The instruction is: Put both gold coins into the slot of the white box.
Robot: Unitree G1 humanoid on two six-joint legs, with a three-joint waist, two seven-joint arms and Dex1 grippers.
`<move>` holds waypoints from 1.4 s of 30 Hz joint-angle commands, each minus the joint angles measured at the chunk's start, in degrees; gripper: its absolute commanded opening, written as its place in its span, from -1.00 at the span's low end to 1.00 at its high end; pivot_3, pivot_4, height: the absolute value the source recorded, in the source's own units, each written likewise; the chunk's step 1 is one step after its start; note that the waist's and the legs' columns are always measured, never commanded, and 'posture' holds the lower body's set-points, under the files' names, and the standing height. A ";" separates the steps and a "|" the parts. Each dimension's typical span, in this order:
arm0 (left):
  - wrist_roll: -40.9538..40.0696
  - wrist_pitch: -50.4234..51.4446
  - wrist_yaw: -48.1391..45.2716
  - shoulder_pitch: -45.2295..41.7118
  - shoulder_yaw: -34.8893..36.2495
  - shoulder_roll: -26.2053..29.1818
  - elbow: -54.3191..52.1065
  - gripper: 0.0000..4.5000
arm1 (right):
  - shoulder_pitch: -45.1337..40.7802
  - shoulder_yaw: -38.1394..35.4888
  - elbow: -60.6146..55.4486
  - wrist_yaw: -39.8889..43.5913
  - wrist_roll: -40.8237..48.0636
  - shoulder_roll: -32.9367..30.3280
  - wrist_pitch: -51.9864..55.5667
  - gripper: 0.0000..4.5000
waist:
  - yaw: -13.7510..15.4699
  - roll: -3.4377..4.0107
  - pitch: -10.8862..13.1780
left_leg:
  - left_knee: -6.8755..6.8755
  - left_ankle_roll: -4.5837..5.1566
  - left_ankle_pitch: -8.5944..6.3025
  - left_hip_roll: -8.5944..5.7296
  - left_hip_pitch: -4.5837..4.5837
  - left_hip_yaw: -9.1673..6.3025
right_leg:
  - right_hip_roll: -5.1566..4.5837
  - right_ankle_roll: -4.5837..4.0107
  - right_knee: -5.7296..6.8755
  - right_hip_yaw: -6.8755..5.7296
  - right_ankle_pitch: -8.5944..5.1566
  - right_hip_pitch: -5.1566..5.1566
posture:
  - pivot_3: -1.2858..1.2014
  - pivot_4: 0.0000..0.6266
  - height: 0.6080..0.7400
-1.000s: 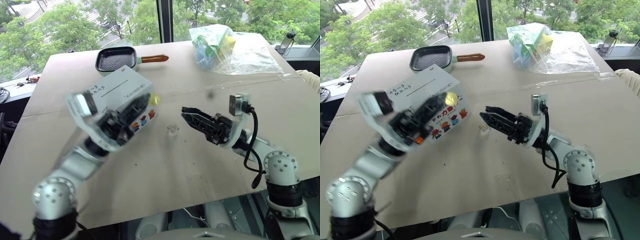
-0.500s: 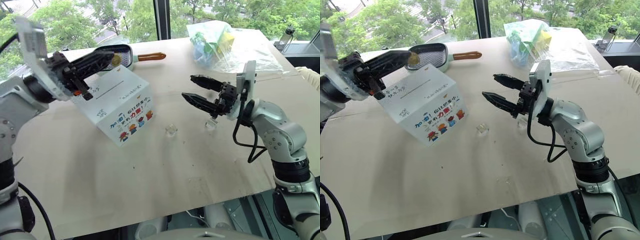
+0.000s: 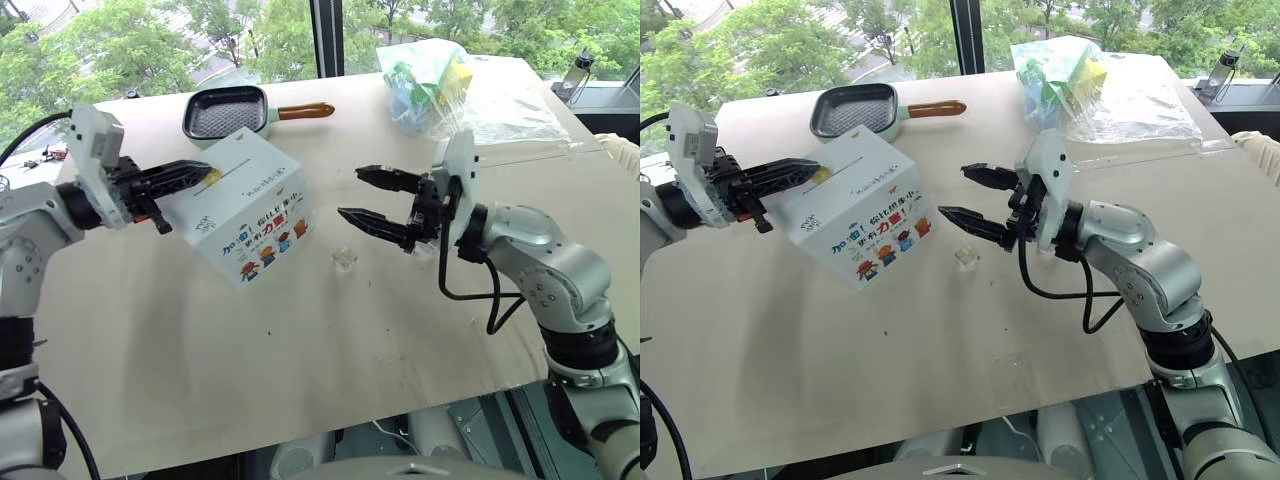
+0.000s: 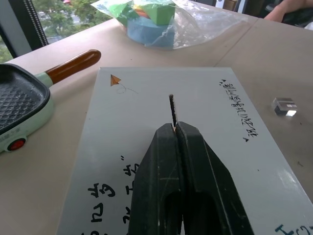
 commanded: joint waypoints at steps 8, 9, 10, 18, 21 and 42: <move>4.21 0.76 -4.41 -0.87 -0.66 -1.08 -0.58 -1.00 | 1.94 -0.53 -3.86 -0.80 -0.91 1.42 -0.89 0.51 | -0.13 0.00 -0.01 | 0.04 0.00 0.00 0.00 0.02 0.00 | 0.00 0.00 0.08 0.01 0.00 0.00 | 0.03 -0.52 0.71; 3.99 1.35 -5.24 -0.51 -0.80 -0.82 -1.32 -1.00 | 2.04 -0.46 -3.94 -0.80 -1.01 1.47 -0.88 0.51 | -0.14 0.00 -0.01 | 0.04 0.00 0.00 0.00 0.03 0.01 | 0.00 0.00 0.09 0.02 0.00 0.00 | 0.03 -0.52 0.71; 3.76 2.11 -5.38 -0.35 -0.73 -0.77 -1.86 -0.77 | 2.10 -0.38 -3.98 -0.79 -1.10 1.52 -0.86 0.54 | -0.14 0.00 -0.02 | 0.04 0.00 0.00 0.00 0.03 0.01 | 0.00 0.00 0.10 0.02 0.00 0.00 | 0.03 -0.52 0.71; 2.93 -0.57 1.20 -5.62 6.53 -5.20 -0.99 0.14 | 3.41 7.28 2.13 -0.60 -10.05 1.35 -1.96 0.54 | -0.18 -0.04 -0.04 | 0.12 0.00 0.00 -0.01 0.03 0.00 | 0.00 0.00 0.21 -0.02 0.00 0.01 | 0.03 -0.52 0.71; -3.74 4.47 0.81 -5.22 10.06 -5.56 -7.06 0.14 | 3.72 10.78 7.13 1.01 -14.48 1.22 -4.14 0.54 | -0.67 -0.13 -0.08 | 0.16 0.00 0.00 -0.01 0.00 0.00 | 0.00 0.00 0.20 -0.02 0.00 -0.01 | 0.03 -0.52 0.71; -2.48 17.70 4.07 27.74 13.07 4.37 -42.96 0.16 | 0.97 14.29 25.17 1.54 -27.47 11.76 -10.14 0.12 | -1.07 -0.08 -0.08 | 0.22 -0.21 0.12 -0.02 0.31 0.09 | 0.10 -0.16 0.65 0.16 0.10 0.08 | 0.03 -0.52 0.71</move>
